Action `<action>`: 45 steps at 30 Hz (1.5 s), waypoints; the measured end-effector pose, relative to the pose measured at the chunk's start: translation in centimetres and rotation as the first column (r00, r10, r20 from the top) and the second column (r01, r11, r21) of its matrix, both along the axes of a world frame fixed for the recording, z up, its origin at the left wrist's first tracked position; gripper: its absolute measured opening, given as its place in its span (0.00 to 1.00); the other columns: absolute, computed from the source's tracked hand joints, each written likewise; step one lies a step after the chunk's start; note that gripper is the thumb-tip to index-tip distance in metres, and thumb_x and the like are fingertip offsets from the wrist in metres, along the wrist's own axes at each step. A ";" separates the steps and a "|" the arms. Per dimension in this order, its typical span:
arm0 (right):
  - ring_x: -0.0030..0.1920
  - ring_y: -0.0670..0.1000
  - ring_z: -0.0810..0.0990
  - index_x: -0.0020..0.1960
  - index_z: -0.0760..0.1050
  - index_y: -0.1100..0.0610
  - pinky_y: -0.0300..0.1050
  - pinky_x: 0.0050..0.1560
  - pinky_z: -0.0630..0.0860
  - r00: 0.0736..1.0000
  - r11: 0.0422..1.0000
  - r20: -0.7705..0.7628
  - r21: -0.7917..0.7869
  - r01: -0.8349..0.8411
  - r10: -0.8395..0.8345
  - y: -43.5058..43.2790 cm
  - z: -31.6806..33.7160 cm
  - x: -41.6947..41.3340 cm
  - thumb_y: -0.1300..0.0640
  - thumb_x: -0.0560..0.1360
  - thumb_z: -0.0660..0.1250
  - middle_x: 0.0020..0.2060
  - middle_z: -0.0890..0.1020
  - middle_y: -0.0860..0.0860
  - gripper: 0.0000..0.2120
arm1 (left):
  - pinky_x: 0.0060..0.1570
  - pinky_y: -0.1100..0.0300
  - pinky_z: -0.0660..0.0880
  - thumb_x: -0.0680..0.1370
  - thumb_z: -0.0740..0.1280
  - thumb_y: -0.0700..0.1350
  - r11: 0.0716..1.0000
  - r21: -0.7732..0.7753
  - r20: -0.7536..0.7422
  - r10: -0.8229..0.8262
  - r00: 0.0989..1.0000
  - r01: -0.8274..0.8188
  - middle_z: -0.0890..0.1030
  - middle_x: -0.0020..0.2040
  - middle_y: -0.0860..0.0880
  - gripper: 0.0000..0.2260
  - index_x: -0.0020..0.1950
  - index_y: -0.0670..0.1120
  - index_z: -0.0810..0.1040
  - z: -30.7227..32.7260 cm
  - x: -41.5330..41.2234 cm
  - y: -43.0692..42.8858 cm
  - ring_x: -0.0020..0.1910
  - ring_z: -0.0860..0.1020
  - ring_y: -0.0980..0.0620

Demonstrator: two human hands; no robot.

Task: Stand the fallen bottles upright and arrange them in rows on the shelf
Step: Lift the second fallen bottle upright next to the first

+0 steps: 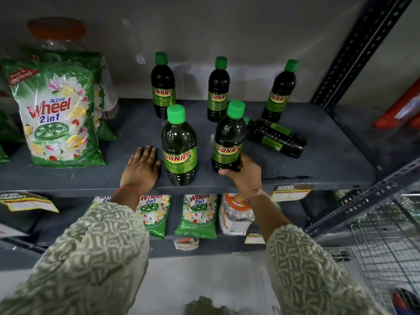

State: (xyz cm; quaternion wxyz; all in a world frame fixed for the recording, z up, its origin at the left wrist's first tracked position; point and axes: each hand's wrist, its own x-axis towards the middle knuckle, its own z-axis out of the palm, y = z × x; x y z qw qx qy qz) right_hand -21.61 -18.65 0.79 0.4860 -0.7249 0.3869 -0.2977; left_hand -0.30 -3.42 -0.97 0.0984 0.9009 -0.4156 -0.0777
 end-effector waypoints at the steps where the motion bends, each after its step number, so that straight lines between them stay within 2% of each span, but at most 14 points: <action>1: 0.49 0.51 0.79 0.55 0.75 0.61 0.43 0.53 0.74 1.000 1.000 0.012 0.014 -0.005 0.005 0.4 0.0 -0.5 0.64 0.61 0.76 0.48 0.81 0.53 0.23 | 0.75 0.49 0.48 0.80 0.48 0.48 1.000 -0.006 -0.005 0.000 1.000 0.000 0.52 0.78 0.45 0.23 0.75 0.43 0.50 0.1 -0.1 0.0 0.76 0.48 0.44; 7: 0.52 0.53 0.80 0.57 0.75 0.59 0.50 0.59 0.75 0.999 0.999 0.024 0.047 -0.025 0.024 1.3 -0.5 -1.9 0.65 0.62 0.76 0.49 0.81 0.51 0.25 | 0.75 0.48 0.49 0.80 0.48 0.47 1.000 -0.022 -0.022 0.000 1.000 0.000 0.53 0.77 0.44 0.23 0.74 0.43 0.51 0.4 -0.7 0.2 0.76 0.50 0.43; 17: 0.55 0.55 0.79 0.59 0.74 0.58 0.56 0.62 0.74 0.999 0.999 -0.001 0.036 -0.041 0.041 1.4 -1.0 -2.2 0.63 0.63 0.75 0.55 0.81 0.57 0.25 | 0.75 0.50 0.48 0.80 0.48 0.47 1.000 -0.025 -0.029 0.001 1.000 -0.002 0.52 0.77 0.44 0.23 0.74 0.43 0.51 0.5 -1.2 0.6 0.76 0.50 0.44; 19: 0.59 0.55 0.77 0.64 0.70 0.58 0.57 0.63 0.73 0.997 0.998 -0.030 0.009 -0.067 0.067 1.5 -1.1 -2.4 0.59 0.64 0.75 0.59 0.79 0.58 0.30 | 0.75 0.50 0.48 0.80 0.48 0.47 1.000 -0.027 -0.036 0.003 0.999 -0.004 0.52 0.77 0.44 0.23 0.74 0.43 0.51 0.7 -1.3 0.6 0.76 0.50 0.44; 22: 0.71 0.54 0.65 0.73 0.54 0.57 0.54 0.71 0.64 0.998 0.998 -0.028 -0.005 -0.060 0.060 2.0 -1.6 -3.0 0.53 0.67 0.73 0.71 0.66 0.57 0.41 | 0.75 0.50 0.48 0.80 0.48 0.47 1.000 -0.011 -0.044 0.007 0.999 -0.007 0.51 0.78 0.44 0.23 0.75 0.43 0.51 0.9 -1.4 0.4 0.76 0.49 0.44; 24: 0.73 0.49 0.55 0.74 0.51 0.56 0.47 0.73 0.54 0.999 0.993 -0.038 -0.122 0.008 -0.013 2.3 -1.4 -3.8 0.48 0.73 0.65 0.74 0.58 0.55 0.37 | 0.75 0.49 0.48 0.80 0.48 0.47 1.000 -0.006 -0.040 0.017 0.999 -0.017 0.51 0.78 0.45 0.23 0.75 0.44 0.50 0.7 -1.7 0.3 0.76 0.49 0.44; 27: 0.74 0.52 0.53 0.73 0.53 0.59 0.46 0.73 0.49 0.982 0.874 -0.078 -0.472 0.114 -0.169 0.7 -0.4 -4.5 0.44 0.75 0.52 0.75 0.57 0.57 0.31 | 0.75 0.49 0.47 0.80 0.49 0.46 0.999 -0.001 -0.031 0.032 0.999 -0.032 0.51 0.78 0.46 0.23 0.75 0.45 0.50 0.4 -2.1 0.1 0.76 0.48 0.43; 30: 0.75 0.61 0.50 0.73 0.51 0.62 0.52 0.75 0.47 0.925 0.738 -0.240 -0.672 0.060 -0.293 -3.7 0.9 -4.0 0.47 0.77 0.50 0.75 0.54 0.61 0.30 | 0.75 0.48 0.47 0.80 0.48 0.46 0.999 0.007 -0.021 0.032 0.999 -0.032 0.50 0.78 0.46 0.24 0.75 0.45 0.50 0.2 -2.2 0.1 0.76 0.48 0.43; 34: 0.75 0.60 0.40 0.74 0.41 0.60 0.55 0.75 0.41 0.692 0.790 -0.628 -0.598 -0.135 -0.357 -10.3 3.7 -3.4 0.45 0.76 0.55 0.76 0.43 0.60 0.36 | 0.75 0.48 0.49 0.79 0.50 0.45 0.998 -0.035 -0.013 0.043 0.999 -0.044 0.53 0.78 0.46 0.23 0.75 0.45 0.51 0.1 -2.5 0.3 0.76 0.49 0.43; 36: 0.75 0.62 0.46 0.74 0.43 0.60 0.56 0.74 0.47 0.581 0.860 -0.762 -0.472 -0.194 -0.287 -13.0 4.7 -3.1 0.43 0.72 0.62 0.76 0.47 0.61 0.42 | 0.75 0.47 0.50 0.79 0.50 0.44 0.998 -0.048 -0.002 0.047 0.999 -0.047 0.54 0.77 0.46 0.23 0.75 0.45 0.52 0.1 -2.5 0.3 0.76 0.50 0.43; 37: 0.74 0.62 0.53 0.74 0.47 0.60 0.56 0.72 0.53 0.548 0.886 -0.801 -0.413 -0.211 -0.243 -14.2 5.1 -2.9 0.42 0.70 0.65 0.75 0.54 0.61 0.43 | 0.75 0.47 0.50 0.79 0.50 0.44 0.998 -0.050 0.000 0.048 0.999 -0.048 0.55 0.77 0.46 0.23 0.74 0.45 0.52 0.1 -2.5 0.3 0.76 0.50 0.43; 40: 0.63 0.60 0.71 0.65 0.65 0.57 0.52 0.63 0.64 0.468 0.909 -0.865 -0.330 -0.254 -0.183 -15.7 6.0 -2.3 0.45 0.62 0.73 0.62 0.75 0.59 0.37 | 0.75 0.48 0.50 0.79 0.50 0.44 0.996 -0.061 -0.007 0.065 0.998 -0.066 0.55 0.77 0.46 0.23 0.74 0.45 0.52 0.2 -2.7 0.2 0.76 0.50 0.44; 42: 0.64 0.60 0.70 0.63 0.69 0.55 0.51 0.63 0.64 0.447 0.924 -0.879 -0.296 -0.241 -0.165 -15.5 6.3 -2.1 0.44 0.58 0.76 0.61 0.76 0.58 0.37 | 0.75 0.49 0.50 0.79 0.50 0.44 0.995 -0.061 -0.002 0.073 0.997 -0.073 0.55 0.77 0.46 0.23 0.74 0.45 0.52 0.2 -2.8 0.2 0.77 0.50 0.44; 45: 0.65 0.61 0.67 0.62 0.70 0.56 0.52 0.63 0.64 0.537 0.941 -0.822 -0.308 -0.141 -0.189 -15.1 6.2 -1.9 0.44 0.58 0.76 0.61 0.75 0.59 0.36 | 0.75 0.49 0.50 0.79 0.50 0.43 0.995 -0.063 -0.002 0.076 0.997 -0.076 0.55 0.77 0.45 0.23 0.74 0.45 0.52 0.2 -2.7 0.1 0.77 0.50 0.45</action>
